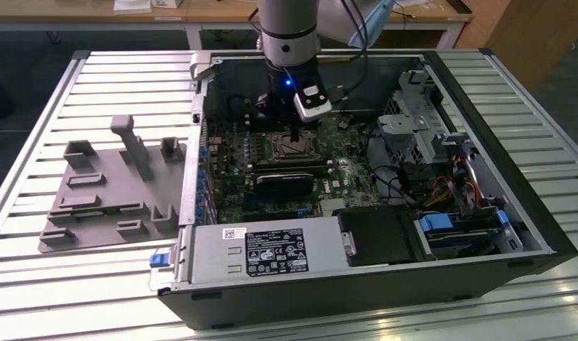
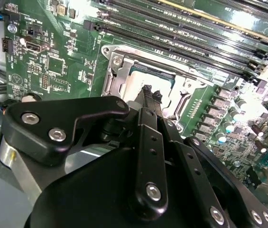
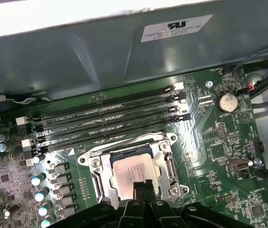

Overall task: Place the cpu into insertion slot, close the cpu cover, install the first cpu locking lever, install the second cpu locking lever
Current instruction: 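Install the first cpu locking lever, then install the second cpu locking lever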

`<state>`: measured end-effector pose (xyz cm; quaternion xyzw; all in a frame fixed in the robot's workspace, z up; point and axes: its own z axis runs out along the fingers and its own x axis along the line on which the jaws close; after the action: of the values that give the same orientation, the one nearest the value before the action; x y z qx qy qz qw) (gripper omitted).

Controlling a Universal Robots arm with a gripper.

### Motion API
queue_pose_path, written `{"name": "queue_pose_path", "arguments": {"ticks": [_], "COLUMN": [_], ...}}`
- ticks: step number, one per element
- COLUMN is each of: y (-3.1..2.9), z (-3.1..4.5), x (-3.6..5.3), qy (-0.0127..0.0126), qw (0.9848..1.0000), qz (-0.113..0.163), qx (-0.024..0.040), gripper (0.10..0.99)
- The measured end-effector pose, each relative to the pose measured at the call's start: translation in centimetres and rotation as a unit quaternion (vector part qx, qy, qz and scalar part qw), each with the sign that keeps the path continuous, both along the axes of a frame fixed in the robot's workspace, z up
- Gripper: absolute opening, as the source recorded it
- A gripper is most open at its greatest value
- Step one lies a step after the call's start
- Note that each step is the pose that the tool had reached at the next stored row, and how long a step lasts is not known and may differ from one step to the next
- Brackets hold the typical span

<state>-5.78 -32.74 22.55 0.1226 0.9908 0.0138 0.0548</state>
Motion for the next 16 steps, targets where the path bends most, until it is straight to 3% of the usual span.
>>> {"name": "queue_pose_path", "arguments": {"ticks": [9, 16], "y": [0.0, -0.01], "z": [1.07, 1.1], "x": [0.02, 0.02], "qy": [0.0, 0.0], "qw": [1.0, 0.9999], "qz": [0.0, 0.0], "qx": [-0.0089, -0.0109], "gripper": [0.102, 0.102]}}
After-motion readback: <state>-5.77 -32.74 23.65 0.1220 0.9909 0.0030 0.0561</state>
